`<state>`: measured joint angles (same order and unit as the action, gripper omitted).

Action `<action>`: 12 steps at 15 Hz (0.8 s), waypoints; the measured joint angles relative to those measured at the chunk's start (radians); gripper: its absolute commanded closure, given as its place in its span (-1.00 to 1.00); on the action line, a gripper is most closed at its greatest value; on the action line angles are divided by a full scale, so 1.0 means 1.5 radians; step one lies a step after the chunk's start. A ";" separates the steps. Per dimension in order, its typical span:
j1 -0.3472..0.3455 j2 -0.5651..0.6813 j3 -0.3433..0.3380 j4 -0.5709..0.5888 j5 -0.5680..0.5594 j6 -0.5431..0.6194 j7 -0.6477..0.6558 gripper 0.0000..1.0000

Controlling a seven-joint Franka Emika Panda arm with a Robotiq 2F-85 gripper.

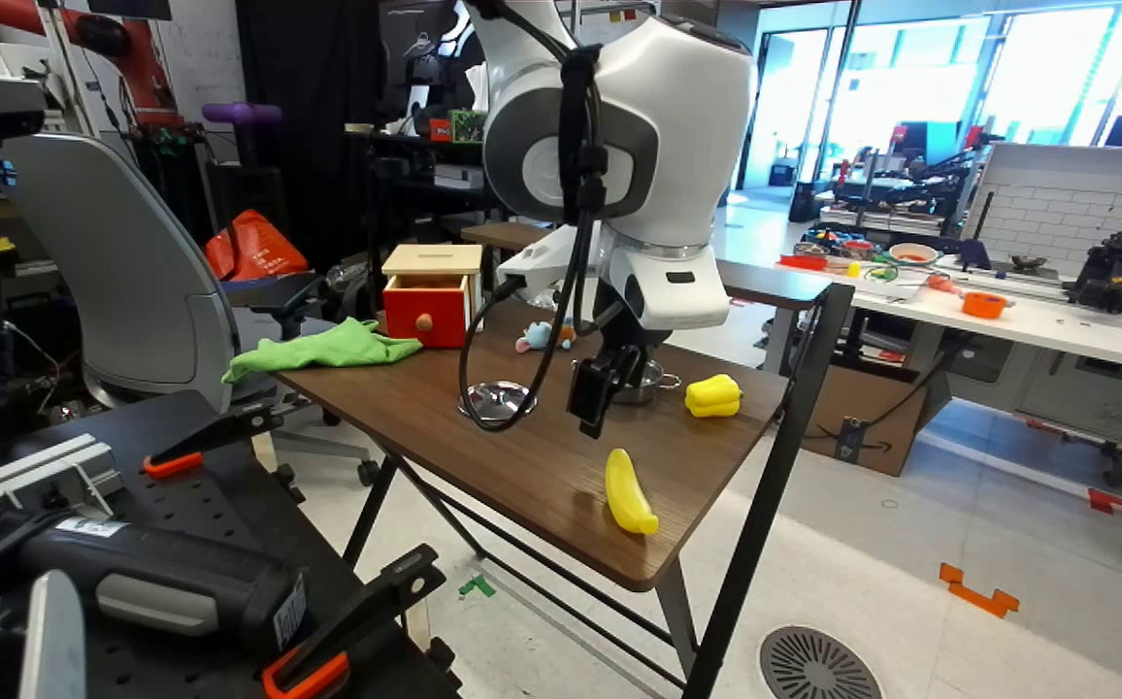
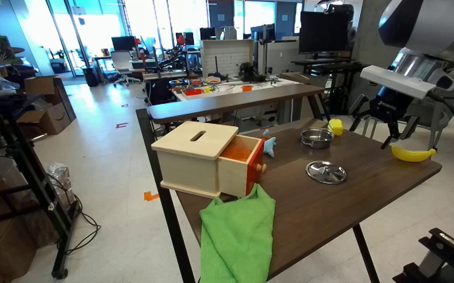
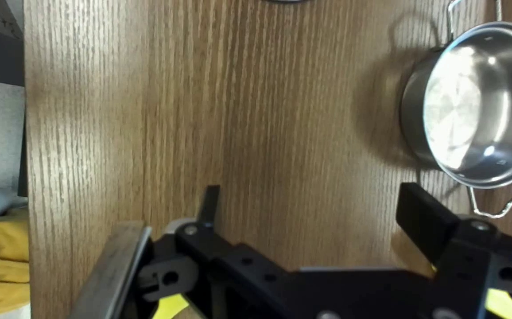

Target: Move the banana backward

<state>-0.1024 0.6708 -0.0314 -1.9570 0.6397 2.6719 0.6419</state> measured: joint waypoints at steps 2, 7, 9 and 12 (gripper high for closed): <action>0.001 -0.002 -0.001 0.000 0.001 0.000 0.012 -1.00; 0.006 -0.002 -0.007 -0.005 0.001 0.000 0.059 -1.00; 0.005 -0.002 -0.007 -0.011 0.001 0.000 0.073 -1.00; 0.000 -0.002 -0.008 -0.021 0.016 0.000 0.077 -1.00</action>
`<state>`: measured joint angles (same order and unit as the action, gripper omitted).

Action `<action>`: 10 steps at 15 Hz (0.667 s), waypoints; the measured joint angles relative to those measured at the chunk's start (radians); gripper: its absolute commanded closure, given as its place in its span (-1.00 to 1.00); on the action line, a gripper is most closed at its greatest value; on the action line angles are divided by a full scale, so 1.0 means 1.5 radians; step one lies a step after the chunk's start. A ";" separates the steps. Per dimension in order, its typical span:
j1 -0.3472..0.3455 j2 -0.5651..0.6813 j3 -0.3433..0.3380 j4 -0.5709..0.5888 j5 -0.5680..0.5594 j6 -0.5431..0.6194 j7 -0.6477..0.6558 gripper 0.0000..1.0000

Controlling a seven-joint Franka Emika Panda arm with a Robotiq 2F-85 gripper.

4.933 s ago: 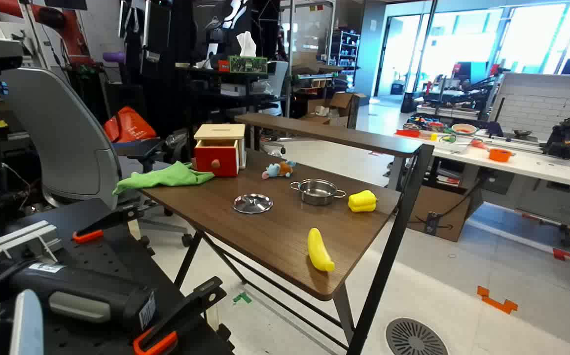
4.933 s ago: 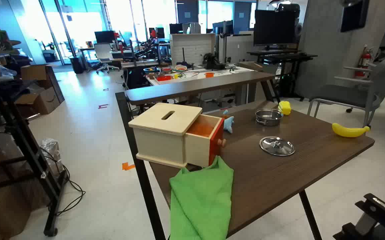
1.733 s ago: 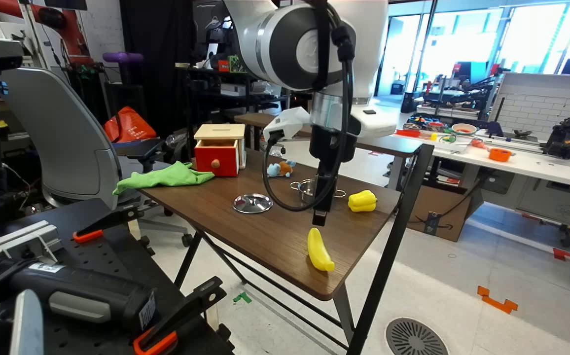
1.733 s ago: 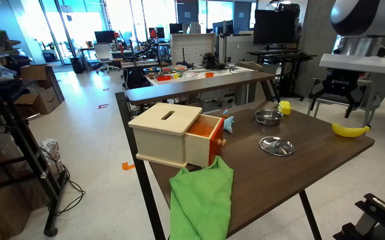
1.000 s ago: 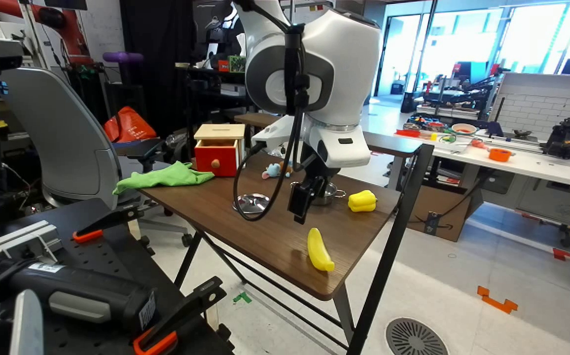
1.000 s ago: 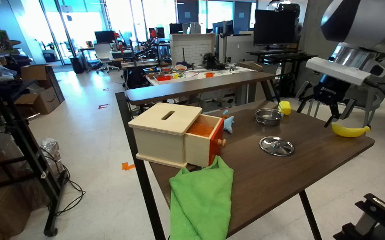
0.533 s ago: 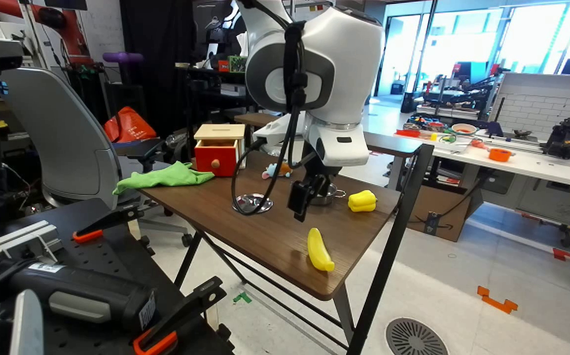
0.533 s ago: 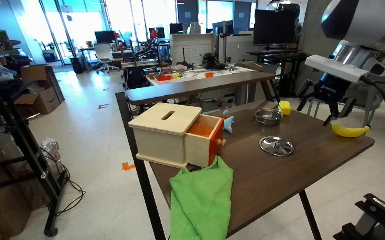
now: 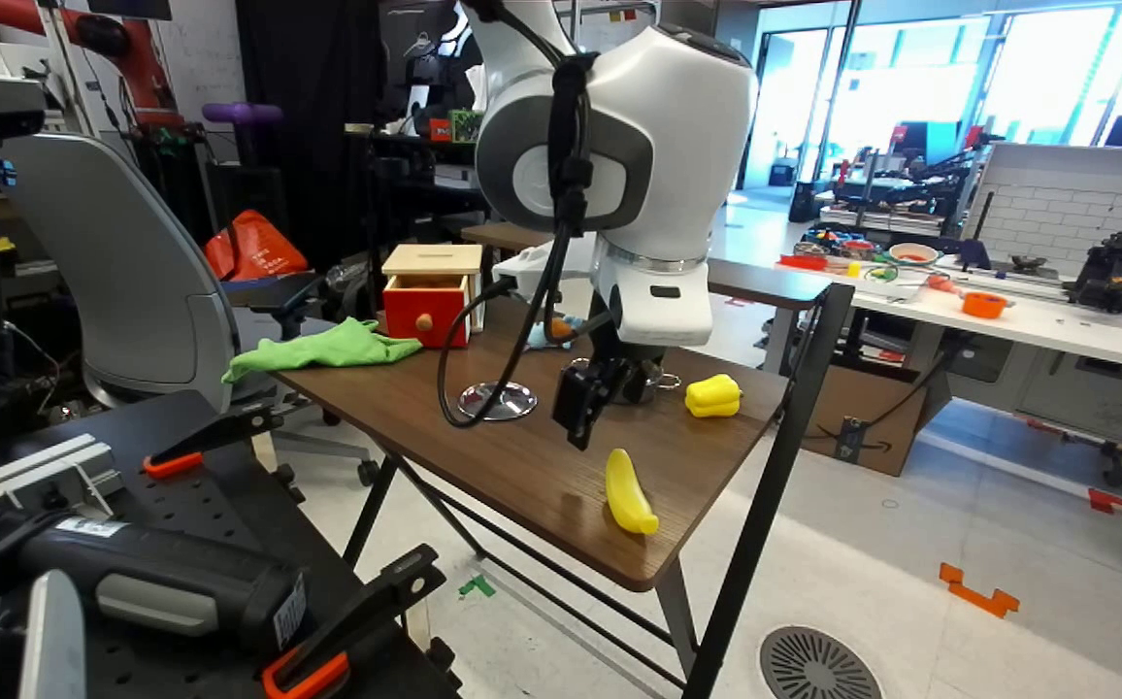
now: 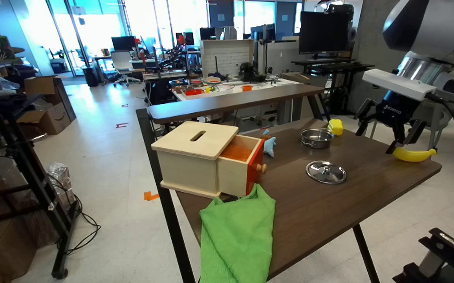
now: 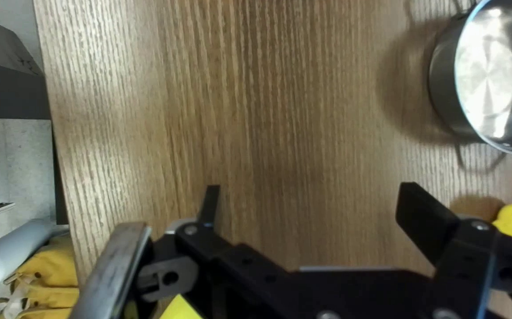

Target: Move the banana backward

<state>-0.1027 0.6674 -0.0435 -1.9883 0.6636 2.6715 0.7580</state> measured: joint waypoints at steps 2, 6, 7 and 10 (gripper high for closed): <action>-0.001 0.000 -0.002 -0.005 0.009 0.000 0.005 -1.00; -0.010 0.000 -0.006 -0.017 0.047 0.000 0.011 -1.00; -0.015 0.000 -0.006 -0.021 0.060 0.000 0.011 -1.00; -0.033 -0.001 -0.007 -0.033 0.103 0.000 0.008 -0.47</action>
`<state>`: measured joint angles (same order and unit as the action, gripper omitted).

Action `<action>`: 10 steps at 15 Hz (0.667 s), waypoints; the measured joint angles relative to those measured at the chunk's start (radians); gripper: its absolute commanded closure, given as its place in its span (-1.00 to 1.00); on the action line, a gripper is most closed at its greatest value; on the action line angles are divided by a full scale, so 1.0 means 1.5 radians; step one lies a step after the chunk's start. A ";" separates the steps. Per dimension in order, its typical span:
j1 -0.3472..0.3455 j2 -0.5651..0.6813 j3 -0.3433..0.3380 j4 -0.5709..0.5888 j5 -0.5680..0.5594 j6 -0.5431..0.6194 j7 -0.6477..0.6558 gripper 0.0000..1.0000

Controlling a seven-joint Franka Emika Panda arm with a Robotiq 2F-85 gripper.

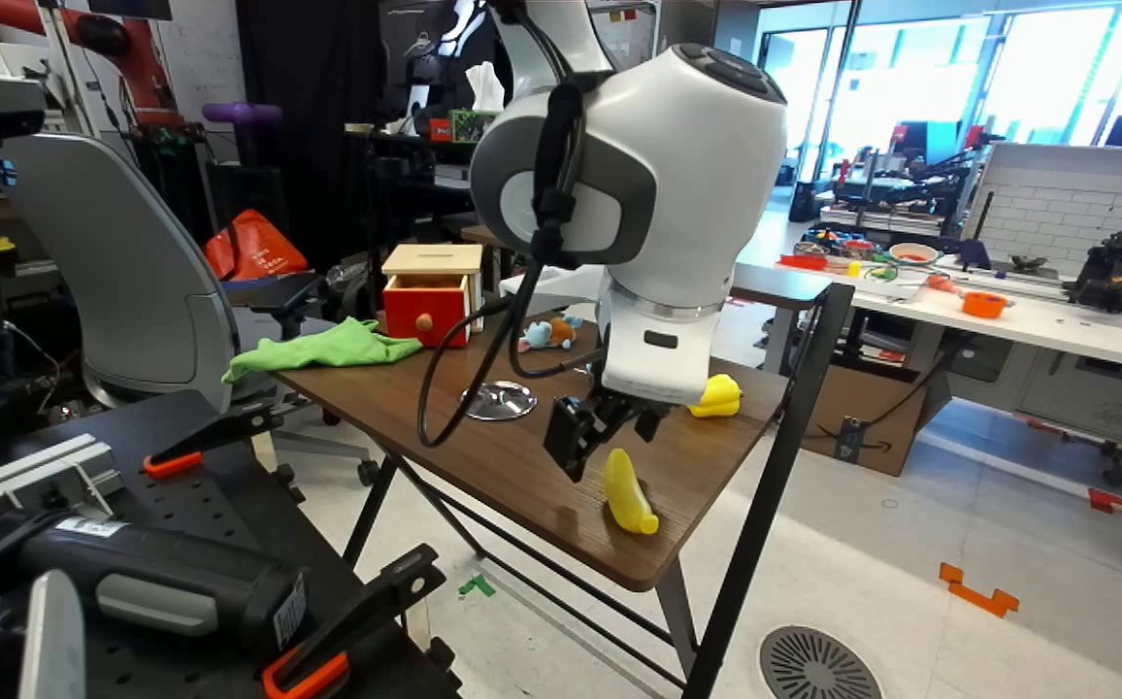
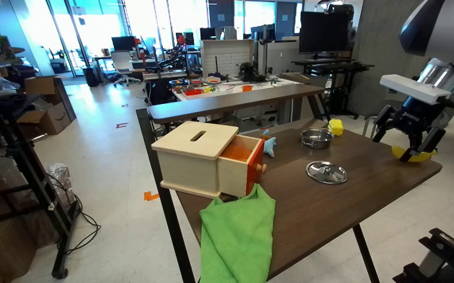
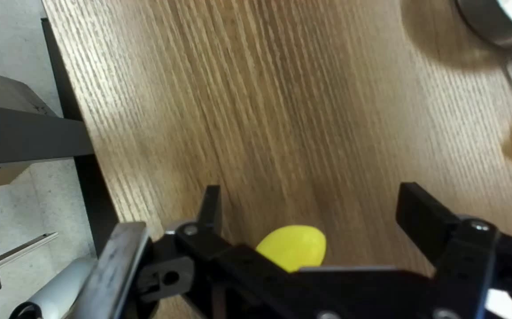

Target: Move the banana backward

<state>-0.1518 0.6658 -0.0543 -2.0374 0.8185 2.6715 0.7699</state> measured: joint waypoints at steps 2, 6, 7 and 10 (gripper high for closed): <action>-0.009 0.000 -0.003 -0.006 0.023 0.000 -0.005 -0.16; -0.012 0.000 -0.013 -0.010 0.041 0.000 -0.010 0.46; -0.012 0.000 -0.014 -0.010 0.043 0.000 -0.010 0.64; -0.008 0.000 -0.014 -0.010 0.043 0.000 -0.010 0.92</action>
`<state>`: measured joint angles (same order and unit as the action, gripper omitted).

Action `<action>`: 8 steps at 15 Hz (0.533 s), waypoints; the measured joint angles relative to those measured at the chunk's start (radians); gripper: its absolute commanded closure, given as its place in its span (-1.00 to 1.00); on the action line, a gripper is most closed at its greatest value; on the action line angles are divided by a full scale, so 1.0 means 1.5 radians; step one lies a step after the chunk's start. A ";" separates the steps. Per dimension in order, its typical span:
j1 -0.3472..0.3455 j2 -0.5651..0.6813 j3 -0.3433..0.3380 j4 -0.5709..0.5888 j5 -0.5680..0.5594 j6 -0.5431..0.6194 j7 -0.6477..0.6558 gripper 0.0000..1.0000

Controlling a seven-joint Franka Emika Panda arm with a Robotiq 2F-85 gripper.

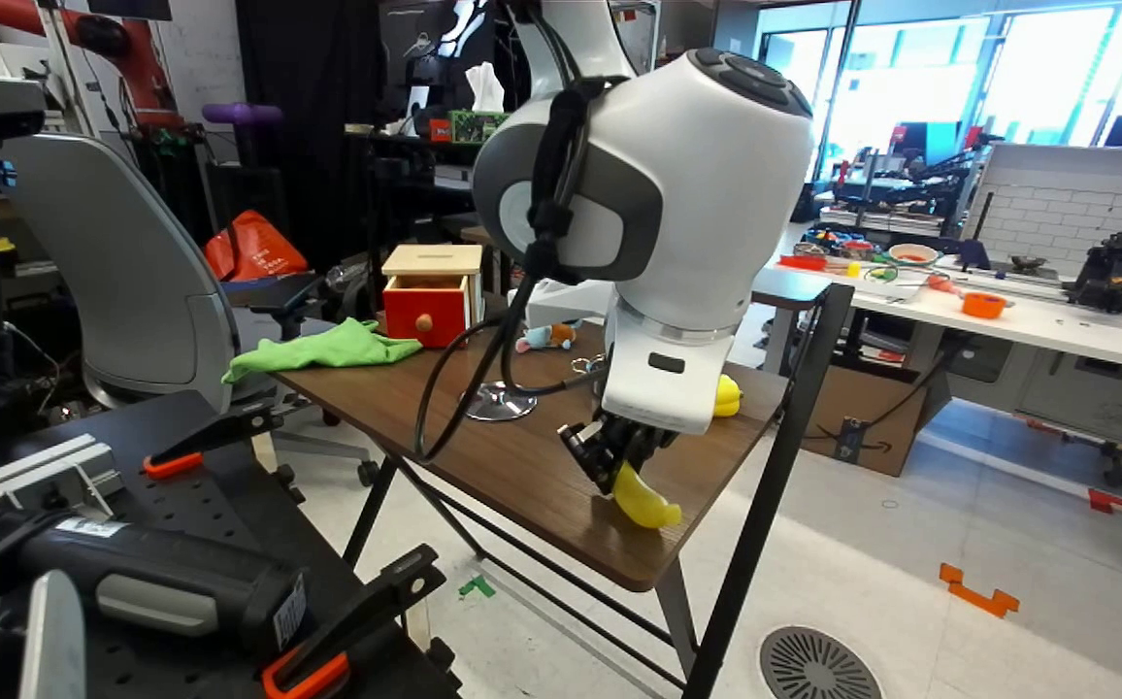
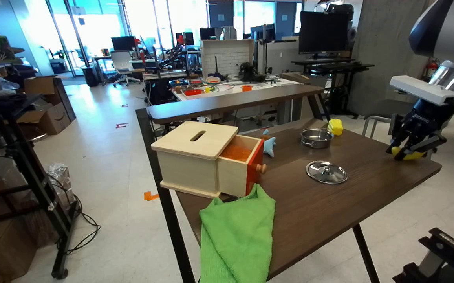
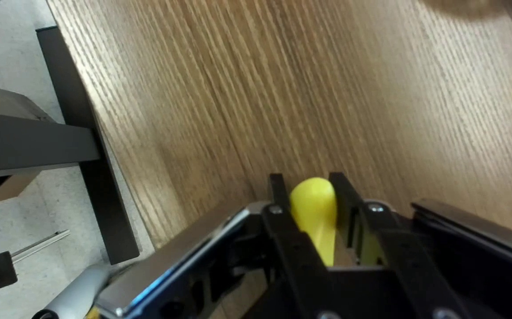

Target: Move the banana backward

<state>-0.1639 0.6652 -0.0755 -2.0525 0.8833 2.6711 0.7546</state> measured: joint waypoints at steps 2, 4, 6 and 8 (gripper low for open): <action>0.013 -0.004 0.000 -0.002 -0.001 -0.002 -0.004 0.87; 0.038 -0.020 0.001 -0.012 -0.010 -0.004 -0.008 0.87; 0.075 -0.049 0.004 -0.030 -0.030 -0.005 -0.007 0.87; 0.118 -0.084 0.009 -0.042 -0.056 -0.005 -0.001 0.87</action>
<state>0.0134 0.5386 -0.0625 -2.1158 0.7990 2.6640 0.7524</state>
